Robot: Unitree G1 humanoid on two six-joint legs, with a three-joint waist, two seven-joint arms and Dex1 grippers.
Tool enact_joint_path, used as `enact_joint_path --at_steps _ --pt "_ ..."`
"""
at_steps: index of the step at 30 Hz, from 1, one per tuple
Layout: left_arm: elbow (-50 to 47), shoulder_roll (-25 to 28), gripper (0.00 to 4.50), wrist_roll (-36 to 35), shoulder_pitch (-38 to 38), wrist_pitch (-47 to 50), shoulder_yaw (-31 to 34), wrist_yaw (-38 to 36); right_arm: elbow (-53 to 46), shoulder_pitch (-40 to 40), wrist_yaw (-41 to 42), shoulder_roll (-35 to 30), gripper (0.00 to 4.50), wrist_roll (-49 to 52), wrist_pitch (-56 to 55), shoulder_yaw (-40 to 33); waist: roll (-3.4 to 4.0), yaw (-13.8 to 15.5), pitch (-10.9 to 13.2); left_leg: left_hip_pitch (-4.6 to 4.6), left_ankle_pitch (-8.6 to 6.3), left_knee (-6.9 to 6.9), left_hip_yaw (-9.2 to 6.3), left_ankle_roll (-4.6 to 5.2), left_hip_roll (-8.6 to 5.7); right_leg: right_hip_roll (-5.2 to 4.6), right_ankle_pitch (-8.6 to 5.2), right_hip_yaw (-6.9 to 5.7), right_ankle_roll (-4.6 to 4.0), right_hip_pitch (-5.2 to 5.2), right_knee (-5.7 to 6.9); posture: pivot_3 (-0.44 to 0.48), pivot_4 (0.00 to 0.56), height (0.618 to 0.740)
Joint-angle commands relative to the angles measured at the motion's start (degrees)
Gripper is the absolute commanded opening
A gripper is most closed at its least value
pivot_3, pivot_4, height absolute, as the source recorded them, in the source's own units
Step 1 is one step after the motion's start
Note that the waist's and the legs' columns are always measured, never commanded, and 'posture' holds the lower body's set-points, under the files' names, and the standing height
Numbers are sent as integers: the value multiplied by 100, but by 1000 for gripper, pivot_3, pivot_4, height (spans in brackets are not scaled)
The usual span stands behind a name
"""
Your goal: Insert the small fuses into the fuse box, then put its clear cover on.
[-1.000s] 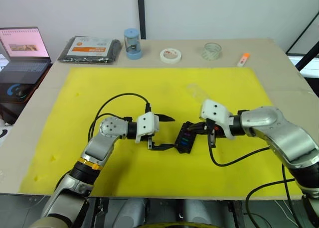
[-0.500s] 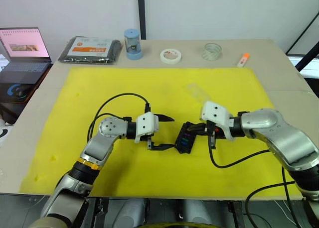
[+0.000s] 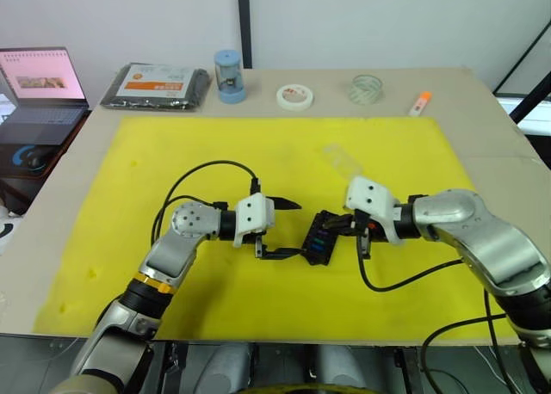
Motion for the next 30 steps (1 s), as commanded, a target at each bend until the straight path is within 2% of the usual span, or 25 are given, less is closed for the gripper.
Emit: enact_joint_path --at_steps 1,10,12,16,17,19,24,29,30 --pt "-158 3 4500 -67 -63 -24 26 -5 200 132 -11 -58 32 -162 203 255 -1 1 -1 0 0 0 0 0 0 0 0 0 0 0 0 0 150 740" --pt "-370 99 4500 -279 42 -58 168 -99 -15 111 110 109 32 192 -68 -204 0 -2 -1 -2 0 0 0 0 0 0 0 0 0 -1 0 0 150 740" --pt "-607 263 4500 -532 96 168 405 -114 -107 99 118 164 32 301 -440 -575 0 -4 1 -3 0 -1 0 0 0 0 0 0 0 -3 0 0 150 740" --pt "-810 792 4500 -813 157 513 739 -290 -228 39 -111 344 32 704 -352 -1322 11 -7 8 -7 0 -2 0 0 2 2 0 3 0 -11 3 0 150 740" --pt "-805 941 4500 -861 154 595 848 -312 -244 71 -87 298 424 713 -454 -1445 11 0 8 -7 0 -2 0 0 2 3 0 3 0 -10 3 0 150 740" --pt "-752 1239 4500 -958 140 765 1133 -295 -303 267 -38 180 868 658 -820 -1756 10 3 9 -8 0 -2 0 0 1 8 0 2 0 -9 1 0 150 740" --pt "-694 1789 4500 -1062 293 1191 1785 -42 -377 1212 -53 -3 2750 499 -1535 -2650 8 13 10 -13 -2 -4 -4 4 -2 10 0 0 1 -8 -5 0 150 740" --pt "-450 2169 4500 -1057 675 1260 2262 64 -564 2184 -158 69 4428 458 -1872 -3249 14 -17 14 -3 -2 -6 0 3 4 7 -1 5 0 -5 -2 0 150 740" --pt "-407 2207 4500 -1054 711 1236 2294 67 -620 2255 -184 100 4428 499 -1891 -3276 17 -18 16 -2 -2 -6 2 3 5 8 -1 6 0 -6 0 0 150 740"
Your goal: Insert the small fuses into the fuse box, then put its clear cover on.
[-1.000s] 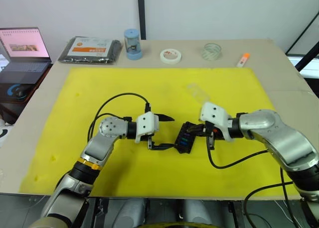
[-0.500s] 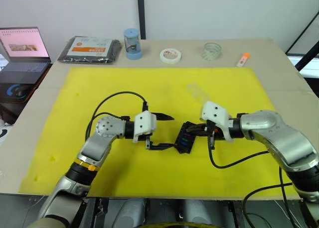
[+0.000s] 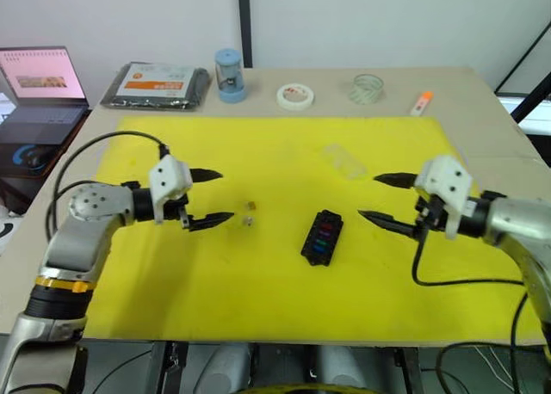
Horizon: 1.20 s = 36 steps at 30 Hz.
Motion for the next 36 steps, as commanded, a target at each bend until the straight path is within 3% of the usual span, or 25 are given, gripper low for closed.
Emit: enact_joint_path --at_steps 1,6,9,12,16,21,25,36 --pt "103 143 4500 -66 89 -53 330 47 -420 154 -116 103 4428 146 -192 -307 4 3 3 0 1 0 0 -1 0 0 0 1 0 0 2 0 150 740" --pt "386 -73 4500 -775 136 556 681 -3 -1030 -260 -302 518 4428 421 -119 563 5 -4 3 0 1 0 -1 -1 3 1 0 5 0 -1 3 0 150 740" --pt "454 223 4500 -924 55 1511 555 -114 -1247 -573 -289 638 4428 489 -21 1142 0 2 4 -3 1 1 -3 -2 3 1 0 4 0 -4 2 0 150 740" --pt "629 403 4500 -1760 -288 3426 609 -198 -1235 -1082 -331 853 4428 432 31 1740 -1 5 5 -3 1 1 -4 -2 -1 8 0 1 0 -4 3 0 150 740" --pt "1228 205 4500 -2885 -1172 5743 935 19 -1036 -1725 -354 1113 4428 398 153 2243 -8 16 3 -3 -1 4 -8 2 -4 14 -1 -5 2 -5 9 0 150 740" --pt "1764 -321 4500 -3275 -1901 7472 1067 659 -823 -2081 -452 1254 4428 211 173 2557 -13 -33 1 -2 0 4 -11 1 -8 15 -3 -5 5 -7 16 0 150 740" --pt "1961 -680 4500 -3332 -2003 8001 1028 1074 -814 -1991 -485 1174 4428 50 175 2650 -14 -99 1 -4 3 4 -11 -5 -6 15 -3 -3 5 -13 18 0 150 740" --pt "1766 -1342 4500 -3126 -1406 7866 1470 1896 -879 -1981 -618 1122 4428 20 375 2479 -15 -107 -2 -4 8 1 -8 -15 -5 7 -2 18 3 -19 19 0 150 740"
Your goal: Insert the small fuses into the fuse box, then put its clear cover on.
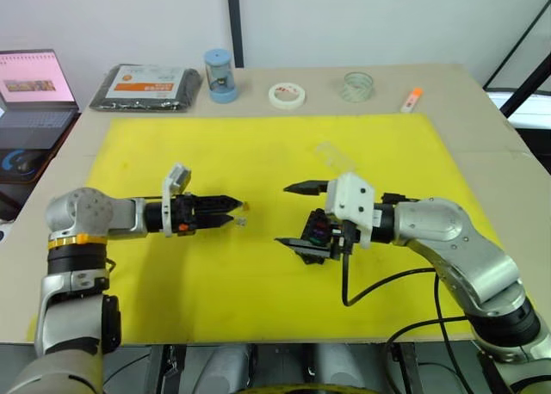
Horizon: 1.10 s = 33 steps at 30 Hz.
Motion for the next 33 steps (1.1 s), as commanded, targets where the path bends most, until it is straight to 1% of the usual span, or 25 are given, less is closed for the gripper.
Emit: enact_joint_path --at_steps 1,5,9,15,21,27,33 --pt "-184 -85 4500 -2 17 -83 225 207 -160 -123 -31 -33 4428 80 57 -188 -2 20 -1 0 0 1 0 0 0 0 0 0 0 1 0 0 150 740" --pt "-169 -196 4500 -5 28 -45 322 367 -161 -180 -24 -32 4428 118 144 -226 -2 15 -2 3 0 2 0 0 -2 -3 0 0 0 5 0 0 150 740" --pt "-150 -420 4500 -18 59 -1 315 501 -119 -228 -23 -25 4428 108 179 -225 -2 24 -3 4 0 2 0 0 -2 -4 0 0 0 5 0 0 150 740" --pt "-131 -743 4500 51 9 -121 305 704 -45 -212 4 -68 4428 94 139 -300 -3 138 -5 4 0 3 1 0 -6 -4 0 0 0 7 -2 0 150 740" --pt "-27 -869 4500 98 -3 -280 391 842 -56 -204 1 -128 4428 110 185 -363 -3 143 -6 4 0 3 0 0 -12 -9 0 0 0 10 -3 0 150 740" --pt "-22 -983 4500 69 74 -287 339 862 -101 -150 -7 -155 4428 107 226 -382 -3 146 -7 5 0 3 0 0 -12 -16 0 -1 0 12 -3 0 150 740" --pt "-138 -1029 4500 92 123 -368 119 810 -80 -30 35 -197 4428 114 206 -433 -3 151 -8 5 0 4 0 0 -13 -18 0 -2 0 14 -3 0 150 740"
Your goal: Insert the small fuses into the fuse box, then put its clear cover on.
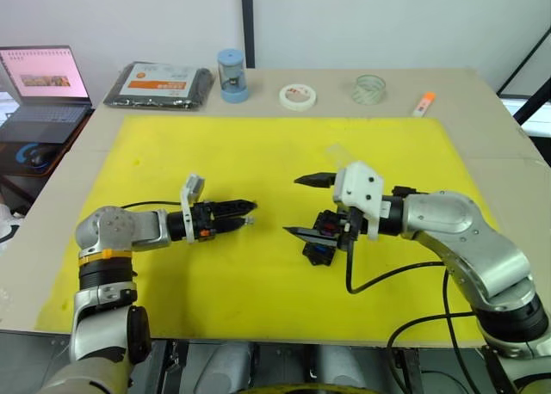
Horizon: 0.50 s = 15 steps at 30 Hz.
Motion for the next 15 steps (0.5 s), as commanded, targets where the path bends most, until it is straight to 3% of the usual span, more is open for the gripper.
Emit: enact_joint_path --at_steps 1,6,7,9,15 --pt "-15 -139 4500 83 76 -39 -261 42 -157 51 54 -116 4428 59 -73 -173 0 5 0 0 0 0 0 0 0 0 0 0 0 0 0 0 150 740" --pt "-15 -136 4500 138 118 -127 -342 29 -169 94 109 -180 4428 69 -119 -170 0 3 0 1 0 0 0 0 -1 0 0 0 0 0 0 0 150 740" --pt "-25 -126 4318 172 136 -188 -375 27 -171 93 110 -185 4474 73 -119 -171 0 3 0 1 0 0 0 0 -1 -1 0 0 0 1 0 0 150 740" --pt "54 -98 3878 281 185 -391 -431 22 -169 87 112 -188 4500 72 -114 -170 0 2 -1 1 0 0 0 0 -1 -1 0 0 0 1 0 0 150 740" --pt "91 -32 1600 427 268 -695 -561 -24 -170 188 150 -227 4500 79 -145 -210 0 -10 -1 1 0 -1 0 0 1 -1 0 0 0 1 -1 0 150 740"
